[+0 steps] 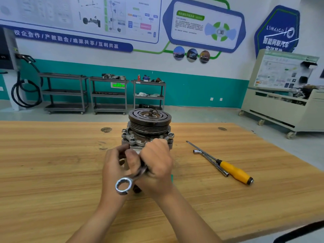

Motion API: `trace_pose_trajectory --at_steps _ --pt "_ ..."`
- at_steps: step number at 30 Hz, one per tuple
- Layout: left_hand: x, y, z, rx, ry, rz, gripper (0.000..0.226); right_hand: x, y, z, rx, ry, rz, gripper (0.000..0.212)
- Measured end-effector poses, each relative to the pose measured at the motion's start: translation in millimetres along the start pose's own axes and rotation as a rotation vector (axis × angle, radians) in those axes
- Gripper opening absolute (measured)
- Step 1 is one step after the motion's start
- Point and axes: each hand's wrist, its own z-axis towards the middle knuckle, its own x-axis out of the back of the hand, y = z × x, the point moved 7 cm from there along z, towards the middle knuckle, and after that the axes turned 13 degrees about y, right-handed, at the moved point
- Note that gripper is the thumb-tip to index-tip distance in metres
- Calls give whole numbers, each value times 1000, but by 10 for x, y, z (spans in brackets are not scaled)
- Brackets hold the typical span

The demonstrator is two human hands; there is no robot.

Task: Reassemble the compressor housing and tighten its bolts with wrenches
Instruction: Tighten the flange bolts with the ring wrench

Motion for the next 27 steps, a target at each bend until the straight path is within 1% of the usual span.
trace_pose_trajectory --at_steps 1,2,3,5,7,8,10,12,13,14,16,18,20,23,27 --pt "75 30 -1 -71 57 46 20 56 14 28 -15 3 12 56" --pt "157 86 -6 -111 113 43 20 127 48 72 -69 21 47 56" --pt "236 141 -12 -134 142 30 18 224 114 143 -178 75 113 53" --pt "359 233 59 -196 186 15 15 439 322 339 -492 281 371 47" --pt "455 249 202 -253 230 12 19 645 569 572 -704 523 611 45" --pt "489 245 274 -268 252 8 20 708 714 678 -799 607 689 48" --pt "506 185 367 -268 278 -9 15 711 1041 802 -1035 692 788 54" --pt "481 32 407 -214 282 -17 9 636 1369 752 -1289 694 746 51" --pt "449 -49 409 -173 261 -19 12 581 1505 679 -1397 677 710 48" --pt "405 -114 393 -132 216 -24 19 528 1609 593 -1488 665 684 46" --pt "284 -167 305 -107 80 -41 38 434 1757 406 -1623 652 663 45" --pt "150 -154 186 -123 -81 -46 54 374 1829 241 -1706 643 663 44" --pt "62 -136 92 -146 -185 -22 61 344 1869 132 -1766 640 663 43" --pt "57 -161 84 -144 -209 3 63 270 1939 93 -1840 585 654 44" --pt "77 -152 81 -146 -197 7 65 36 2021 61 -1957 399 624 48"
